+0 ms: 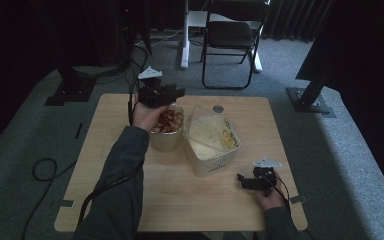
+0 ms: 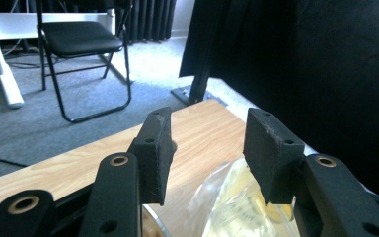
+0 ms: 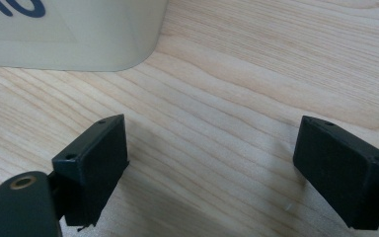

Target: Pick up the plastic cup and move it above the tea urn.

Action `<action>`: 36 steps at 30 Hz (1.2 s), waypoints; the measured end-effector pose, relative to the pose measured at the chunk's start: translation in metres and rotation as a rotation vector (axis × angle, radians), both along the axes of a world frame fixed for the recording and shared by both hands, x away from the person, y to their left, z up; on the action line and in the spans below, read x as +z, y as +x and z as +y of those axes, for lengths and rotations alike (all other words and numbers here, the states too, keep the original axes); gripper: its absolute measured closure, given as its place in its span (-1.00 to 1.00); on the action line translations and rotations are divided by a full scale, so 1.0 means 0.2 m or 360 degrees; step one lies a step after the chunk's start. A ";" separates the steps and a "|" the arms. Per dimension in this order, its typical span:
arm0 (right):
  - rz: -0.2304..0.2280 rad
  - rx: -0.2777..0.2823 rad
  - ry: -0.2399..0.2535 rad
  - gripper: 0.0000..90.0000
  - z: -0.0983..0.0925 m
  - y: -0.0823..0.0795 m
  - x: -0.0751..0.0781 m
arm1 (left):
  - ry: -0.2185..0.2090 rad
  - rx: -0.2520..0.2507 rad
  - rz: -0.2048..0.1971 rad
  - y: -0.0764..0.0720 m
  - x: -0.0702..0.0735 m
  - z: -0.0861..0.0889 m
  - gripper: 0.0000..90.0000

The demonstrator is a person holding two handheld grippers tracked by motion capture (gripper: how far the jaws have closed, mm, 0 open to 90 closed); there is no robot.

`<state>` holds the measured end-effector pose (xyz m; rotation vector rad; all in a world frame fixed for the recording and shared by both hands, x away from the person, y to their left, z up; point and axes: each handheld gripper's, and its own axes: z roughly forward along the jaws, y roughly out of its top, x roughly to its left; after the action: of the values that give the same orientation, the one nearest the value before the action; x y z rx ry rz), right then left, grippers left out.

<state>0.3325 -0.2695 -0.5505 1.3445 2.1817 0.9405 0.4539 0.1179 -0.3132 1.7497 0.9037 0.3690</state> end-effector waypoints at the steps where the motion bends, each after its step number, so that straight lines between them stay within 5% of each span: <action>1: 0.0000 0.0000 0.0000 -0.71 0.00 0.00 0.00 | 0.0020 0.0006 0.0001 0.00 0.00 0.00 0.21; 7: 0.0000 0.0001 -0.0001 -0.71 0.00 0.00 0.00 | 0.0098 -0.0040 0.0035 -0.04 -0.04 -0.03 0.09; 15: -0.0003 0.0002 -0.0003 -0.71 0.00 0.00 0.00 | 0.0226 -0.0100 0.0129 -0.06 -0.20 -0.18 0.01; 19: -0.0003 0.0002 -0.0003 -0.71 0.00 0.00 0.00 | 0.0208 -0.0156 0.0166 -0.04 -0.22 -0.19 0.21; 23: -0.0003 0.0002 -0.0003 -0.71 0.00 0.00 0.00 | 0.0264 -0.0168 0.0164 -0.05 -0.22 -0.18 0.54; 29: -0.0001 0.0001 -0.0002 -0.71 0.00 0.00 0.00 | 0.0349 -0.0088 0.0114 -0.04 -0.17 -0.10 0.71; 34: 0.0000 0.0001 -0.0001 -0.71 0.00 0.00 0.00 | 0.0268 -0.0052 0.0083 -0.04 -0.12 -0.02 0.63; 36: 0.0000 0.0001 -0.0001 -0.71 0.00 0.00 0.00 | 0.0195 -0.0071 0.0048 -0.05 -0.10 0.00 0.43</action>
<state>0.3324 -0.2695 -0.5505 1.3440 2.1823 0.9400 0.4439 0.1177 -0.3335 1.8893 0.8776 0.3765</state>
